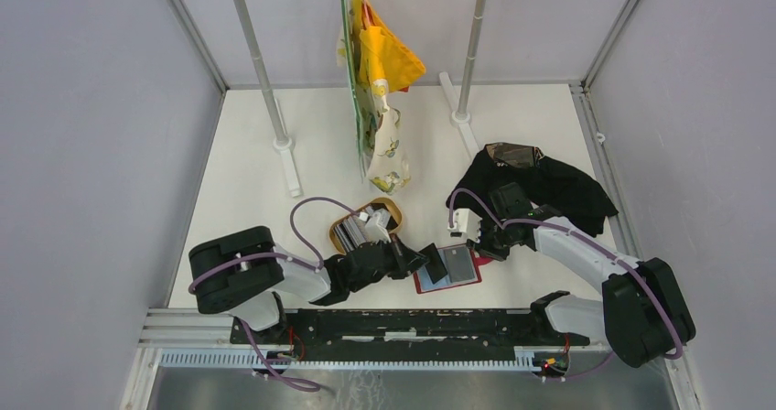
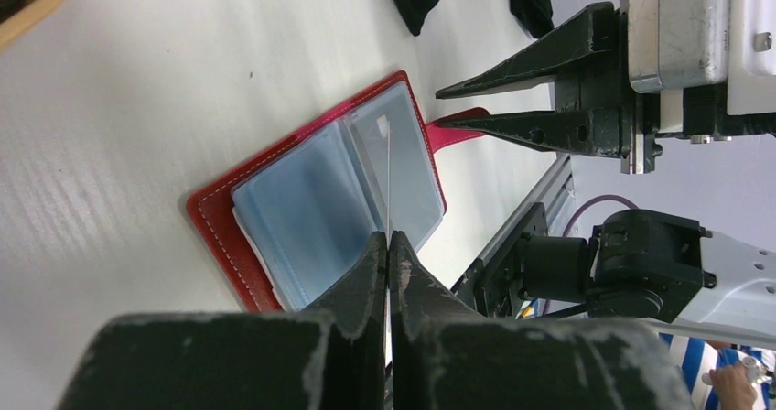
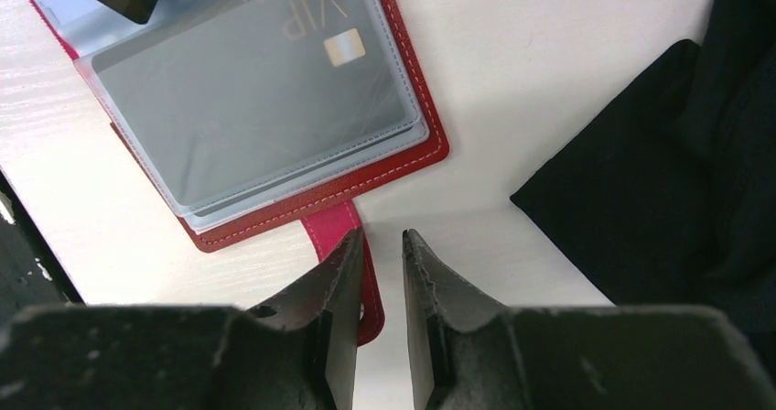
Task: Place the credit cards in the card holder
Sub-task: Insert the credit card into the card holder.
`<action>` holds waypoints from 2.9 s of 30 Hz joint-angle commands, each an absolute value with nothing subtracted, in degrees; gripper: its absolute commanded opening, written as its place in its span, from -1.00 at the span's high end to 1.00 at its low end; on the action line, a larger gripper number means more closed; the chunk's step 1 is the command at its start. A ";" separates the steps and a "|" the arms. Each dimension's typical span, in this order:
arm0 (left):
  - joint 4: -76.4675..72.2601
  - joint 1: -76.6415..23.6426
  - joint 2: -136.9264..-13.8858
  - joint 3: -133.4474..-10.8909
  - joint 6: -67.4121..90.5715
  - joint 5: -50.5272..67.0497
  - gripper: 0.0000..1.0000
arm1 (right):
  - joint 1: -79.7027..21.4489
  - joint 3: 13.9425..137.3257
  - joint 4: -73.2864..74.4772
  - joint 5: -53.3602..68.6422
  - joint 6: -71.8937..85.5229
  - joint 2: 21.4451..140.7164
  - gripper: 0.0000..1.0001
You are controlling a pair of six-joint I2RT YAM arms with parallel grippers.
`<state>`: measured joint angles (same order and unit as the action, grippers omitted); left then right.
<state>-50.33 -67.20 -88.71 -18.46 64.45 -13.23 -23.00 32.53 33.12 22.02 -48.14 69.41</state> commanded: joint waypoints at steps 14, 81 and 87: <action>-56.90 -66.15 -93.02 -19.25 69.11 -11.08 0.96 | -23.17 32.43 33.13 21.88 -49.04 70.05 0.45; -53.30 -64.71 -101.54 -23.53 73.92 -4.49 0.96 | -23.82 31.90 33.73 20.05 -49.54 73.07 0.49; -52.07 -64.63 -101.82 -24.36 73.83 -3.81 0.96 | -23.90 31.90 33.77 19.90 -49.57 73.13 0.49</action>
<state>-54.04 -64.95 -101.08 -23.07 72.64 -4.40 -23.27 32.64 33.26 21.80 -48.36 71.40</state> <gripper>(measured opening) 0.033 0.257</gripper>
